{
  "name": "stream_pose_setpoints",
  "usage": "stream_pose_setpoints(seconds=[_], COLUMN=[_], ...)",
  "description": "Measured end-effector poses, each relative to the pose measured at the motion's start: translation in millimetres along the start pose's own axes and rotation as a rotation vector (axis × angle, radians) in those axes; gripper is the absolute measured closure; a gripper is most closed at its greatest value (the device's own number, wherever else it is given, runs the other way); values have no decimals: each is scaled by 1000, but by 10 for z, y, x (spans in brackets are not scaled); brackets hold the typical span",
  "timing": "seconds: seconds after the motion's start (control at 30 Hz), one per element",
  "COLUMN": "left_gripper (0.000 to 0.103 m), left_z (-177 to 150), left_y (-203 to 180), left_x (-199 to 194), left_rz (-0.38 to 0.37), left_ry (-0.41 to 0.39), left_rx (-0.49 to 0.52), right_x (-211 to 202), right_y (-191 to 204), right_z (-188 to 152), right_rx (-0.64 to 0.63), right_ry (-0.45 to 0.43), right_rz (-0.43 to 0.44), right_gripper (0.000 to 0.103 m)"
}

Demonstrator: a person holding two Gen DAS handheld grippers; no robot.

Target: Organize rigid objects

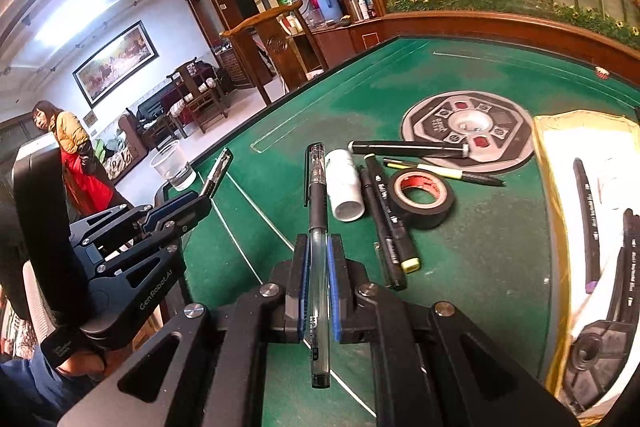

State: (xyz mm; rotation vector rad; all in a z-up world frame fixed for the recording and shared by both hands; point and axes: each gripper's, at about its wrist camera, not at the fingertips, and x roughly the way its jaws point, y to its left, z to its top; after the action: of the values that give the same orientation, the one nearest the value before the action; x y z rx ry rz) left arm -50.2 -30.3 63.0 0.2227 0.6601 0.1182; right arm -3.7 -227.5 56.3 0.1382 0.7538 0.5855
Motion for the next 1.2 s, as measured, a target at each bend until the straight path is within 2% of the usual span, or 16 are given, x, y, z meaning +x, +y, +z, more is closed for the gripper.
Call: stream_pose_setpoints(seconds=[0.6, 0.7, 0.8, 0.9, 0.97, 1.2], left_gripper=[93, 93, 93, 93, 93, 93], left_z=[152, 216, 318, 492, 599, 943], left_y=[-413, -482, -577, -724, -846, -1481], left_x=[-133, -141, -165, -187, -215, -238], left_rz=[-19, -49, -118, -248, -319, -571], left_ry=[-34, -25, -14, 16, 29, 90], left_rx=[73, 71, 64, 43, 39, 47], right_x=[-615, -721, -848, -994, -1060, -1153], right_y=[-597, -721, -952, -1195, -1370, -1906], right_z=[81, 110, 134, 123, 99, -34], right_rx=[69, 87, 150, 206, 259, 419], right_ry=[-89, -107, -139, -174, -182, -160], right_rz=[-105, -133, -164, -232, -247, -340], right_gripper=[95, 95, 95, 95, 95, 95])
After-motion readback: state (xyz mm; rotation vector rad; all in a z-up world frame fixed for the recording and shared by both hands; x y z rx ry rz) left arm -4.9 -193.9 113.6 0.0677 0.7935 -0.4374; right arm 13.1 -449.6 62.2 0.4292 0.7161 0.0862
